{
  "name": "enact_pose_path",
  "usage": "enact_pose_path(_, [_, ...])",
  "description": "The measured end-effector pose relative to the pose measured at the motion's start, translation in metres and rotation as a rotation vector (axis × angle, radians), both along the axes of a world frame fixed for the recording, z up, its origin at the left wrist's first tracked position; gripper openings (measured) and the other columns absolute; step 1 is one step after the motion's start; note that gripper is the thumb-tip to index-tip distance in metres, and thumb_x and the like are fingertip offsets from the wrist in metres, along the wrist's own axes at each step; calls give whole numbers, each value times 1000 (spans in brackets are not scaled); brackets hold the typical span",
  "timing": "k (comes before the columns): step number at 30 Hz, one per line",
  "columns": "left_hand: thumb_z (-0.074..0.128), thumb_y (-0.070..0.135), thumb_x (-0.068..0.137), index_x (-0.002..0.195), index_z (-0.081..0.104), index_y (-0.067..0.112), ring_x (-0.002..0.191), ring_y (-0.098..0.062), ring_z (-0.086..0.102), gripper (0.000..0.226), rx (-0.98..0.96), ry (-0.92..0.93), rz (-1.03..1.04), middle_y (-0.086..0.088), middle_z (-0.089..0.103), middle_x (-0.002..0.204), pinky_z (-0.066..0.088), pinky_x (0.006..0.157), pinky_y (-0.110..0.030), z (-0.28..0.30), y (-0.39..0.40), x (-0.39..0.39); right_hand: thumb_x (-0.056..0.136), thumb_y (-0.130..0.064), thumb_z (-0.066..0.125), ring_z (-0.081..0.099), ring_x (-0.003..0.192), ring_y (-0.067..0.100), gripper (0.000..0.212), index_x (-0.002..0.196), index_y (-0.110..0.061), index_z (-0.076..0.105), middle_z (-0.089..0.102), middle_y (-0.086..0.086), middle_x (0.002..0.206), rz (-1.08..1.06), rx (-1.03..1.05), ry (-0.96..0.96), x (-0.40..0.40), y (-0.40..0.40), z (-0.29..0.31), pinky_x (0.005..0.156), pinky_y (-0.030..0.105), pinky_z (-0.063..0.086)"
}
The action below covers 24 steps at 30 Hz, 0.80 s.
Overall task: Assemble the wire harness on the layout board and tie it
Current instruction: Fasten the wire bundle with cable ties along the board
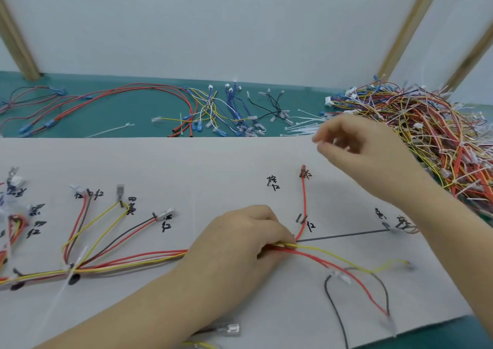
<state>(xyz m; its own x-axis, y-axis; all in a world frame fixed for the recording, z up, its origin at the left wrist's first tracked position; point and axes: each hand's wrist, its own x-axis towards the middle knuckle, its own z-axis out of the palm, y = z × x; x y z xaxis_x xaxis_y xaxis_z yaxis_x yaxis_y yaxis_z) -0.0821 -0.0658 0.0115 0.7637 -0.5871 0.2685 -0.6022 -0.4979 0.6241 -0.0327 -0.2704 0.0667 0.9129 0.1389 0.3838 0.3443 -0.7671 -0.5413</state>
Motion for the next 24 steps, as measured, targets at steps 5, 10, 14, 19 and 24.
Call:
enact_pose_path(5, [66, 19, 81, 79, 62, 27, 71, 5, 46, 9, -24, -8, 44, 18, 48, 68, 35, 65, -8, 1, -2, -1, 80, -31, 59, 62, 66, 1, 14, 87, -22, 67, 71, -5, 79, 309, 120, 643, -50, 3, 0, 60, 13, 48])
enact_pose_path(10, [68, 17, 79, 76, 61, 25, 70, 5, 46, 11, -24, -26, 50, 17, 48, 67, 35, 65, -8, 1, -2, -2, 92, -11, 51, 55, 54, 5, 19, 87, -18, 68, 65, -8, 65, 249, 119, 771, -52, -2, -8, 50, 17, 46])
enact_pose_path(14, [67, 18, 80, 74, 58, 27, 73, 1, 47, 14, -22, -20, 55, 15, 50, 70, 35, 65, -8, 1, -3, -1, 86, -25, 56, 49, 41, 9, 15, 91, -18, 67, 60, -9, 57, 315, 169, 829, -53, -1, -4, 41, 18, 42])
enact_pose_path(19, [66, 18, 80, 71, 44, 32, 72, 7, 44, 28, -14, -47, 59, 16, 44, 66, 32, 63, -5, 0, -4, -2, 82, -45, 59, 47, 30, 9, 26, 91, -21, 65, 72, 5, 70, 340, 169, 923, -54, 3, -6, 35, 14, 36])
enact_pose_path(24, [65, 6, 75, 69, 43, 27, 70, 6, 43, 31, -29, -74, 51, 14, 42, 62, 33, 63, -7, 0, -4, -1, 75, -42, 69, 41, 36, 7, 26, 86, -18, 67, 70, 2, 63, 335, 158, 978, -53, 9, -11, 38, 13, 31])
